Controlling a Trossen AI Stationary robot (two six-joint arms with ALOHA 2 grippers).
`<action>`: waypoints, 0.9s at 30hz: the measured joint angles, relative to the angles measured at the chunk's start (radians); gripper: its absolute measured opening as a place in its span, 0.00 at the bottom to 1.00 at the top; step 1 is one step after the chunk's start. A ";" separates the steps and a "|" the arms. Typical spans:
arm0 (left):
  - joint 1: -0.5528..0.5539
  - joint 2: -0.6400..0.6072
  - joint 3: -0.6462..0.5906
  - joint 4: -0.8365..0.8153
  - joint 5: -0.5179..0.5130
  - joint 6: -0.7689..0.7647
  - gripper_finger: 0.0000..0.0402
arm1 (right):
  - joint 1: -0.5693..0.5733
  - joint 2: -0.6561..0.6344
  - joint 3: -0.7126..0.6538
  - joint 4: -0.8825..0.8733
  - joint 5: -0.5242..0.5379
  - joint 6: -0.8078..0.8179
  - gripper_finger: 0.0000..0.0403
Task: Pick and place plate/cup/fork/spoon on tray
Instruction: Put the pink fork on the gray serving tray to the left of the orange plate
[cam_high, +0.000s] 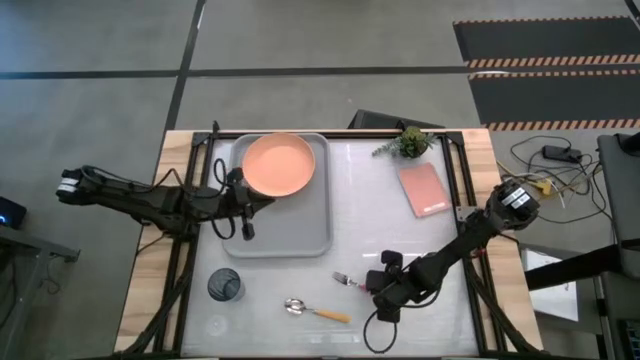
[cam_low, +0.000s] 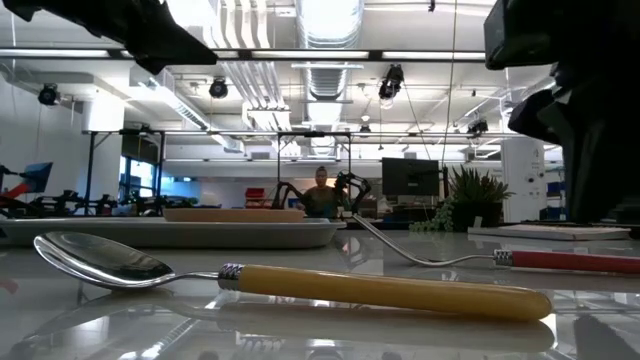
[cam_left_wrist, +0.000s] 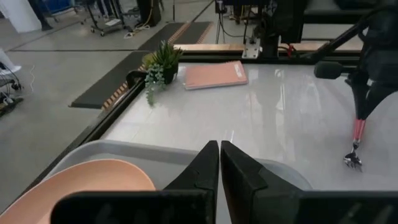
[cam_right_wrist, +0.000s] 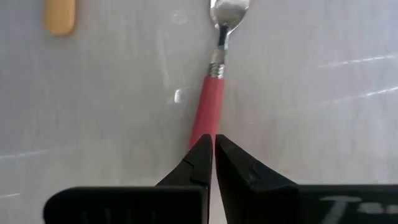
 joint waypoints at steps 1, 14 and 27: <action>0.000 -0.003 0.000 0.001 0.000 0.000 0.00 | -0.003 -0.005 -0.001 -0.001 0.004 -0.006 0.03; 0.000 -0.060 0.035 0.059 -0.013 0.137 0.00 | -0.035 -0.020 -0.001 0.028 -0.015 -0.013 0.32; 0.000 -0.106 0.001 0.088 -0.004 0.141 0.00 | -0.024 0.094 -0.002 0.106 -0.004 -0.096 0.41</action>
